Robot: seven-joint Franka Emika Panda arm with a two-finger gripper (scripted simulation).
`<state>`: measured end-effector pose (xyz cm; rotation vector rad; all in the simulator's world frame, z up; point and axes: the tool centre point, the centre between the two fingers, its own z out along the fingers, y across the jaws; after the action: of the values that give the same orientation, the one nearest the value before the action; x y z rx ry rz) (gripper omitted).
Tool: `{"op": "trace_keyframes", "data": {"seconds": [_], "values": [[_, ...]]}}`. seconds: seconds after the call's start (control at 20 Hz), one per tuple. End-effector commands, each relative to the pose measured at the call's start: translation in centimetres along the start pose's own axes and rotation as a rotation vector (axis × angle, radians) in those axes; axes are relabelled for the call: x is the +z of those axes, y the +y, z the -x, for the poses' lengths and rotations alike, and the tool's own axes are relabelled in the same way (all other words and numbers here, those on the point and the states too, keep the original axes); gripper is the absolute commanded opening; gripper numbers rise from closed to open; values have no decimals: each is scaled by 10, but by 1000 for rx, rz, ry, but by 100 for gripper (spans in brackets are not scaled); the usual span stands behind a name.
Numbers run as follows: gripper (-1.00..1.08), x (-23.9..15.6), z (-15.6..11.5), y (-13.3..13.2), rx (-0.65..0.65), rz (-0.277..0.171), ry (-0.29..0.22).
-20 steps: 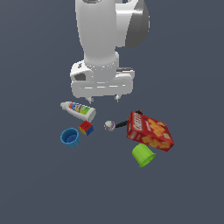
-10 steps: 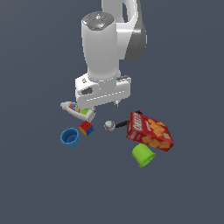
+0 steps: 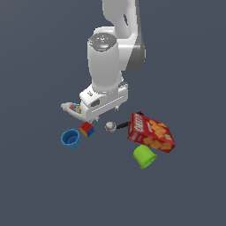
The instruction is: Pick up a designated object from a clutter of objects.
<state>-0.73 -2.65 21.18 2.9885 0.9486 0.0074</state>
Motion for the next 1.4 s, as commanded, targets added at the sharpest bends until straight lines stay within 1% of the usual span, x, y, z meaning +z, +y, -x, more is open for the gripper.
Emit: {"op": "trace_keyframes", "data": {"seconds": [0.0,1.1,1.35], "values": [[100,10,1,-2,-68,1,-1],[100,94,16,-24,-657,-3,-4],[100,108,21,-29,-769,-5,-2]]}}
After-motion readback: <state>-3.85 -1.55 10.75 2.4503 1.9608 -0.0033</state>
